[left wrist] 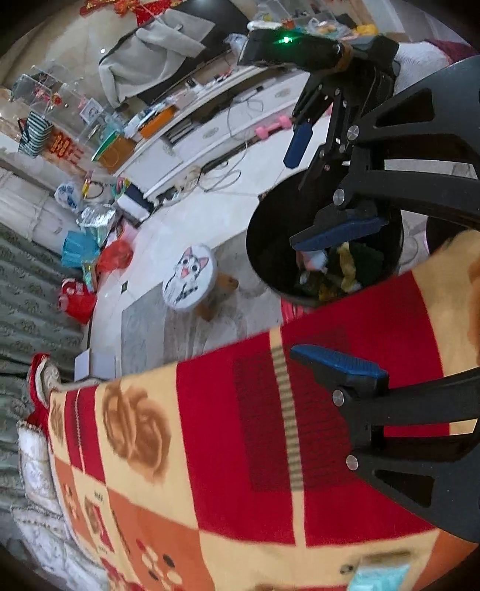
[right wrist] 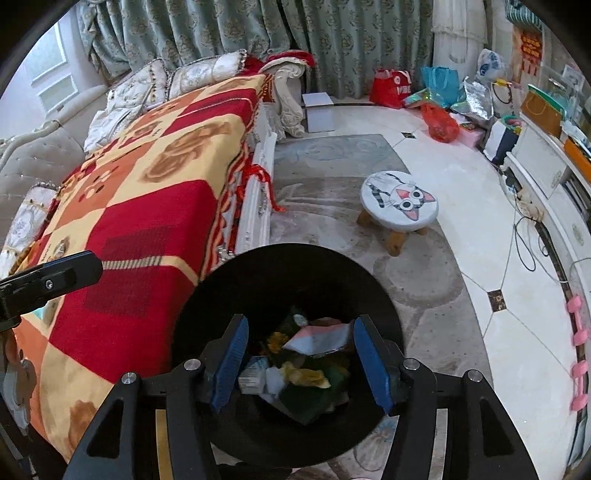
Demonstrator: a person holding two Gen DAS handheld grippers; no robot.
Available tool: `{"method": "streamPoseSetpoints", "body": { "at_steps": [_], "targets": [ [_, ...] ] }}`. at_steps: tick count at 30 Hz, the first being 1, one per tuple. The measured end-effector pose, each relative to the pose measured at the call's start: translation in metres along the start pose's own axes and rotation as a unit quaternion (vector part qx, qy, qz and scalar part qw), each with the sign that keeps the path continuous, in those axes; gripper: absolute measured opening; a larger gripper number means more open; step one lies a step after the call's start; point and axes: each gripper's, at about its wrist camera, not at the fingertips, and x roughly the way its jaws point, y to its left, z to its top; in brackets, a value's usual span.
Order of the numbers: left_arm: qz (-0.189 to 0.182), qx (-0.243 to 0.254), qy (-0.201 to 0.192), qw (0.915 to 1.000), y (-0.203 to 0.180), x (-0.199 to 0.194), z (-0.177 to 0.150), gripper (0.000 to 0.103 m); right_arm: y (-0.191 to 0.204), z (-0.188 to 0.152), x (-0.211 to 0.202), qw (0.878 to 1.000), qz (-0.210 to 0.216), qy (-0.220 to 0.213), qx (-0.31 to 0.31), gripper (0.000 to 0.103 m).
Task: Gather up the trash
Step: 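Move both open grippers back over the last items on the bed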
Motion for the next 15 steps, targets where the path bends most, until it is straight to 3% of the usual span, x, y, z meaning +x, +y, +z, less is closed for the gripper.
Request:
{"method": "streamPoseSetpoints", "body": {
  "at_steps": [8,15],
  "targets": [
    [0.05,-0.002,-0.019,0.9986,0.028,-0.02,-0.011,0.051,0.036,0.004,-0.002,1.0,0.019,-0.01,-0.018,0.058],
    [0.07,-0.01,-0.028,0.9971,0.045,-0.033,-0.019,0.051,0.06,0.003,-0.001,0.999,0.034,-0.01,-0.026,0.06]
  ]
}}
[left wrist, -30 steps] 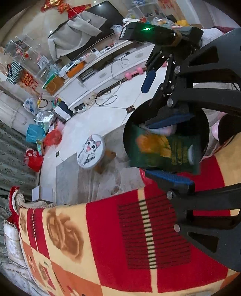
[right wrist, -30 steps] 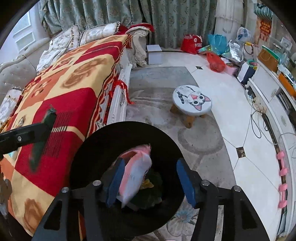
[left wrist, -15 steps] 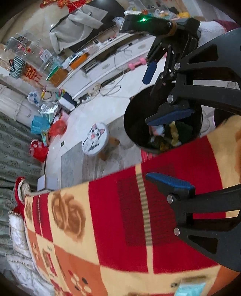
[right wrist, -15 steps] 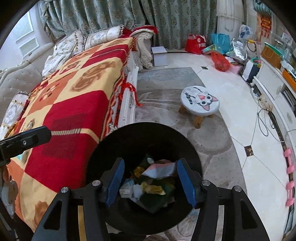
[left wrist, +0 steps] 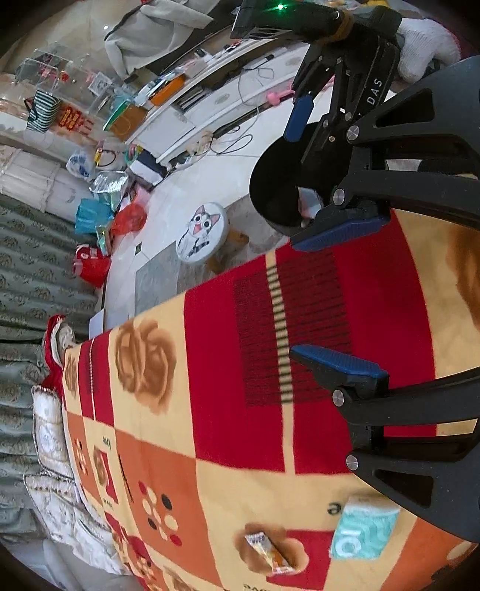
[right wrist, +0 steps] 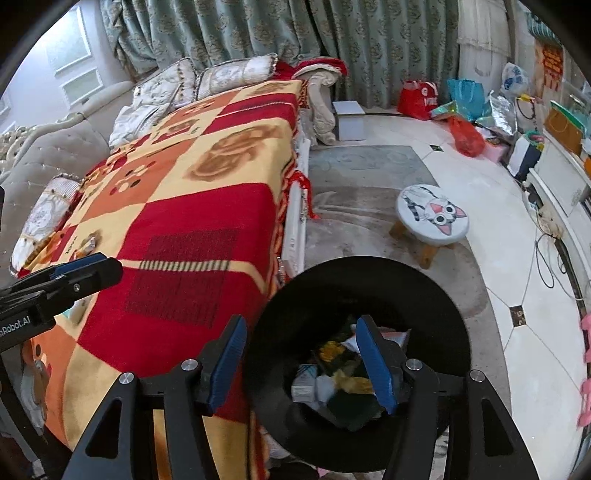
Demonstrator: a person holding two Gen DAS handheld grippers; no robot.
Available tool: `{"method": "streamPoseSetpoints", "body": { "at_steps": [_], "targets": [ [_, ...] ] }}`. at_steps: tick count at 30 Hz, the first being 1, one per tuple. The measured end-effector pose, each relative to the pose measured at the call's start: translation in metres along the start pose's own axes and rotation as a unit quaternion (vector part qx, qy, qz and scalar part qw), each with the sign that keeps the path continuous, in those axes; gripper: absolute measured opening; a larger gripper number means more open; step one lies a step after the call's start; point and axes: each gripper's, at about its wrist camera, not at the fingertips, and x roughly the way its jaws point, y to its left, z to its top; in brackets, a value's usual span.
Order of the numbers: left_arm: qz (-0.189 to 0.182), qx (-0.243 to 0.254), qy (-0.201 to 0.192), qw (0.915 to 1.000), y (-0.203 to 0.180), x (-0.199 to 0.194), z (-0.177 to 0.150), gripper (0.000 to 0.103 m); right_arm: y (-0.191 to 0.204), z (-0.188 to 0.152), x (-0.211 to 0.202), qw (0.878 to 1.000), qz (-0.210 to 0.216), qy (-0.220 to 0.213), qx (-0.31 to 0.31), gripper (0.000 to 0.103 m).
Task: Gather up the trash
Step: 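Move both open grippers back over the last items on the bed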
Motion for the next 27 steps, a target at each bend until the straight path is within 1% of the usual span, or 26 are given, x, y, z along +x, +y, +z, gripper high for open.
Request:
{"method": "streamPoseSetpoints", "body": {
  "at_steps": [12,27],
  "targets": [
    [0.034,-0.007,-0.016,0.9993,0.027,-0.02,-0.013,0.051,0.041,-0.002,-0.002,0.999,0.017,0.003,-0.027,0.065],
    [0.068,-0.034,-0.028,0.9967,0.077,-0.047,-0.031,0.051,0.091,-0.002,-0.003,0.997,0.05,0.005,-0.051,0.065]
  ]
}}
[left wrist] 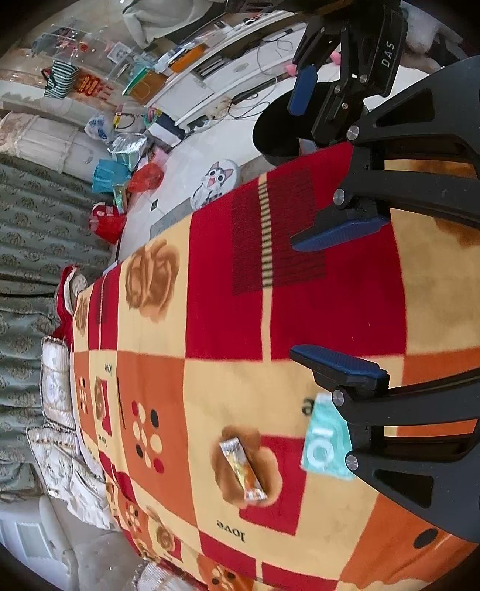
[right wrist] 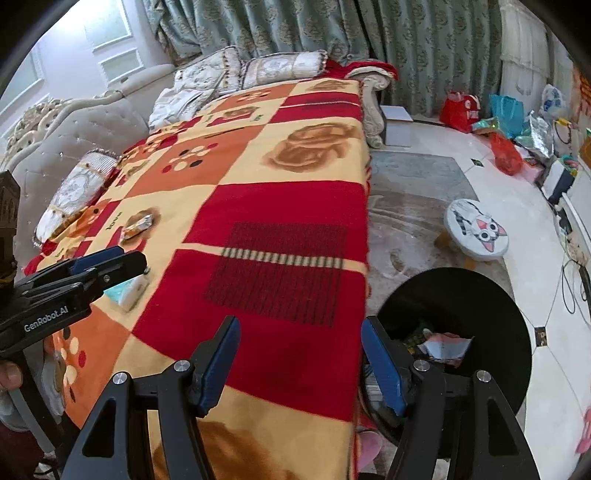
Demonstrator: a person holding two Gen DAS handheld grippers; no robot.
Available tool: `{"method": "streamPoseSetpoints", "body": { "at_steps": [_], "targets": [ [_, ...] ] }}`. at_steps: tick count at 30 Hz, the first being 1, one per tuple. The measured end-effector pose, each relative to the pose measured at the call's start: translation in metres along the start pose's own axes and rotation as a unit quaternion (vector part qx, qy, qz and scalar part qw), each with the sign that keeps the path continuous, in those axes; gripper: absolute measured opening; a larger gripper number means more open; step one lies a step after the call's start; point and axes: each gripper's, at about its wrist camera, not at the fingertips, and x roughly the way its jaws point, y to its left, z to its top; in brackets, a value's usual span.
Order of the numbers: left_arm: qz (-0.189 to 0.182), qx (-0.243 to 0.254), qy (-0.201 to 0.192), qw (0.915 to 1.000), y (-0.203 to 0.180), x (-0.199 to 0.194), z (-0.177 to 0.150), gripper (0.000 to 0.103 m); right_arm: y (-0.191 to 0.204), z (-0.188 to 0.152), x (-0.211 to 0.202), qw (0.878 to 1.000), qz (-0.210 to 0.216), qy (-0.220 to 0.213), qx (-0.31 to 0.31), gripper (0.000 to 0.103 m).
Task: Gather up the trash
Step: 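Move both open grippers back over the last items on the bed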
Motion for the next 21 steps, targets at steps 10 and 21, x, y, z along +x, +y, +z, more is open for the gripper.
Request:
{"method": "streamPoseSetpoints", "body": {
  "at_steps": [10,21],
  "targets": [
    [0.023,-0.017,-0.009,0.9996,0.051,-0.014,-0.008,0.051,0.061,0.002,0.022,0.997,0.028,0.021,-0.066,0.065],
    [0.075,-0.062,0.012,0.9952,0.165,-0.021,-0.03,0.051,0.161,0.012,0.075,0.973,0.117,0.054,-0.19,0.065]
  ]
}}
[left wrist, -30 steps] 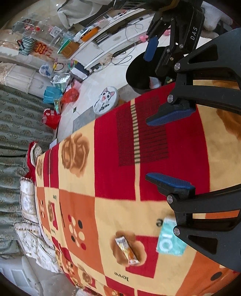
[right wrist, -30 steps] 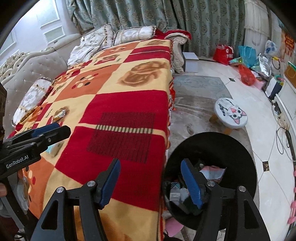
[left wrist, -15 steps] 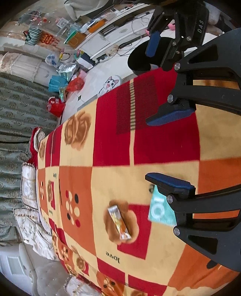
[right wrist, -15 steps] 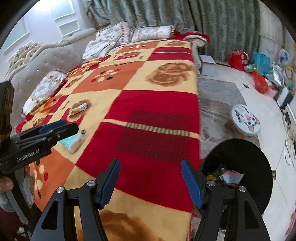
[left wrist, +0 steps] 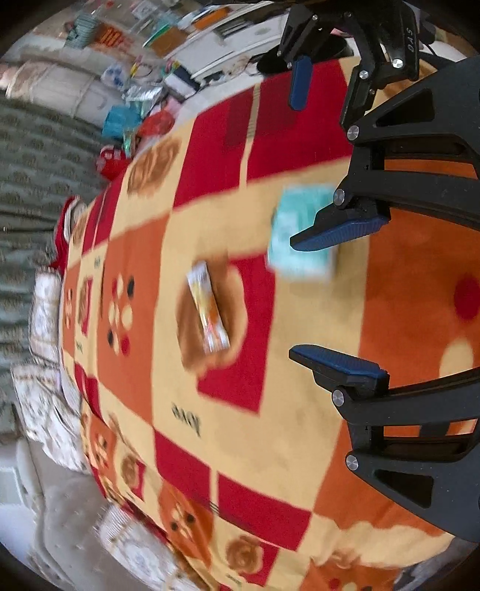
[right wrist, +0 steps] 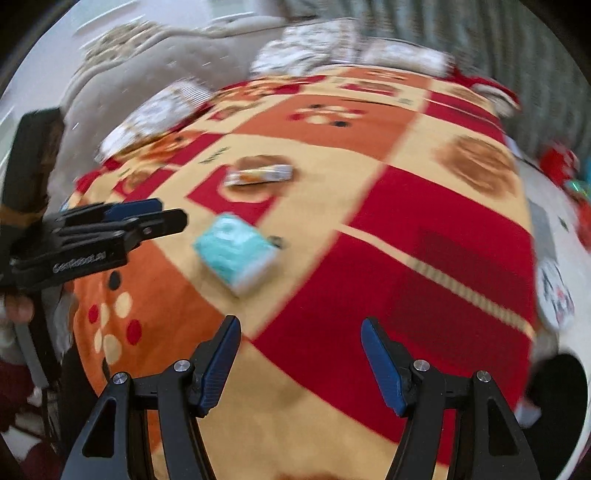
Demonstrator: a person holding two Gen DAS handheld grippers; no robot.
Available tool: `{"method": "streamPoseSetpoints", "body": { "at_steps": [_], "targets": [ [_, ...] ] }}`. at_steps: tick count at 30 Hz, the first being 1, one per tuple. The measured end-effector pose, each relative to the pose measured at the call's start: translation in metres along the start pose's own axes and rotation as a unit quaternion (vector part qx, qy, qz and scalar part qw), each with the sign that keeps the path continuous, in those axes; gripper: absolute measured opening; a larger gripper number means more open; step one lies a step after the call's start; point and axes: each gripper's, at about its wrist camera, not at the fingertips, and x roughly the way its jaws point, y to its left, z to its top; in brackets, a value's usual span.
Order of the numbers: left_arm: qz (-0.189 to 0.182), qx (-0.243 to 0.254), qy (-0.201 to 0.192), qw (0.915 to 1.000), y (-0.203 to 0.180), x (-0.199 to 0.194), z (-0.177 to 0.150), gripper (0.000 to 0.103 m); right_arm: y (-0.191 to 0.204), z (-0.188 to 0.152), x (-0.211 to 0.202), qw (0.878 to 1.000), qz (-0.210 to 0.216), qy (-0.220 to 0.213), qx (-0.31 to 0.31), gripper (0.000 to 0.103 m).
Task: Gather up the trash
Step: 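Move both open grippers back over the last items on the bed, then grasp the snack bar wrapper with the left gripper while the right grasps the teal tissue pack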
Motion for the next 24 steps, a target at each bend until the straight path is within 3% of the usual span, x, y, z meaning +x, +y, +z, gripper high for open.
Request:
{"method": "streamPoseSetpoints", "body": {
  "at_steps": [6,10,13,14,17,24],
  "targets": [
    [-0.009,-0.023,0.009,0.9996,0.038,0.006,0.001,0.051,0.033,0.031,0.047,0.997,0.023,0.021,-0.076,0.071],
    [-0.02,-0.014,0.011,0.9997,0.041,0.012,0.007,0.055,0.038,0.043,0.07,0.994,0.021,0.03,-0.105,0.071],
    [-0.031,-0.002,0.013,0.9994,0.038,0.021,0.017,0.057,0.031,0.044,0.073,0.995,0.034,0.024,-0.091,0.067],
    [-0.036,0.002,0.014,0.9992,0.036,0.025,0.022,0.057,0.028,0.044,0.073,0.995,0.038,0.024,-0.085,0.056],
    [-0.042,0.024,0.009,0.9988,0.028,0.037,0.036,0.057,0.018,0.042,0.064,0.997,0.033,0.009,-0.064,0.046],
    [-0.03,0.102,0.007,0.9943,0.003,0.076,0.07,0.057,-0.01,0.035,0.038,1.0,0.001,0.005,-0.002,0.045]
  ]
}}
